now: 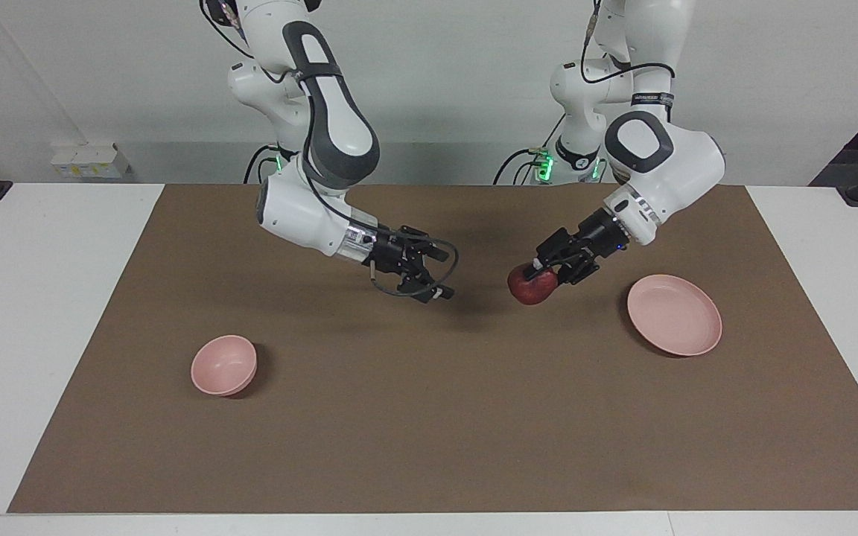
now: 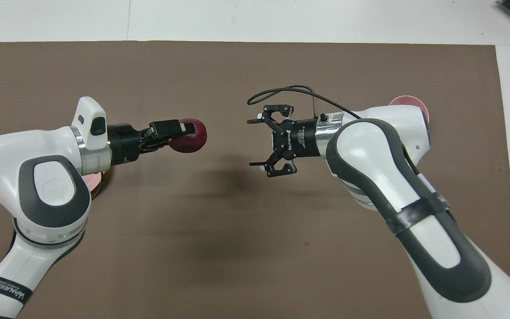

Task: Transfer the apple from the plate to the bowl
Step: 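Close the right gripper on the apple held by the left gripper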

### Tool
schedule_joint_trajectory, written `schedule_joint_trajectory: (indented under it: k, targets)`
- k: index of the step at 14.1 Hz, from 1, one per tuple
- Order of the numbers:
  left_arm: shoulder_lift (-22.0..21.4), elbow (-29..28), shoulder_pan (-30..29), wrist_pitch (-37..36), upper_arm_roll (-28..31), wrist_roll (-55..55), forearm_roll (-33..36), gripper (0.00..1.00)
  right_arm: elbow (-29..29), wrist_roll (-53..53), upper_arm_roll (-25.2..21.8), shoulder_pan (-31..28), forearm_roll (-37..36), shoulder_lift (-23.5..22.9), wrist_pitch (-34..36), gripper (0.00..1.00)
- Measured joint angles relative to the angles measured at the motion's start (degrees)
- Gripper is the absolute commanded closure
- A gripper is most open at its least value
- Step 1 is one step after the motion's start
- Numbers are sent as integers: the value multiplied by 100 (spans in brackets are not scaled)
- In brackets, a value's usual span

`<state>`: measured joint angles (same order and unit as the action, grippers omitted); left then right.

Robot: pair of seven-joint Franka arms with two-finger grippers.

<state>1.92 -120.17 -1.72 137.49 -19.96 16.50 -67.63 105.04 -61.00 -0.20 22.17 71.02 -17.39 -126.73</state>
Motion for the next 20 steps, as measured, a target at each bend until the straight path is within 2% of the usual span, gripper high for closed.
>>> schedule_joint_trajectory:
  k: [4,10,13,14,15,20]
  targets:
    - [-4,-17,5,498,-510,-127,-215,100,-268,0,3,281,87,-294,-182,0]
    - [-4,-19,68,678,-678,-323,-232,100,-440,0,7,378,298,-341,-214,0]
    - [-4,-19,74,686,-770,-441,-232,100,-520,0,12,618,558,-345,-530,0]
    - [-3,-32,73,716,-774,-479,-232,100,-529,0,10,649,559,-345,-594,34]
    - [-3,-36,73,719,-773,-512,-232,100,-532,4,10,658,559,-345,-612,99]
    - [-3,-40,72,778,-767,-498,-231,100,-530,205,10,673,551,-353,-594,100]
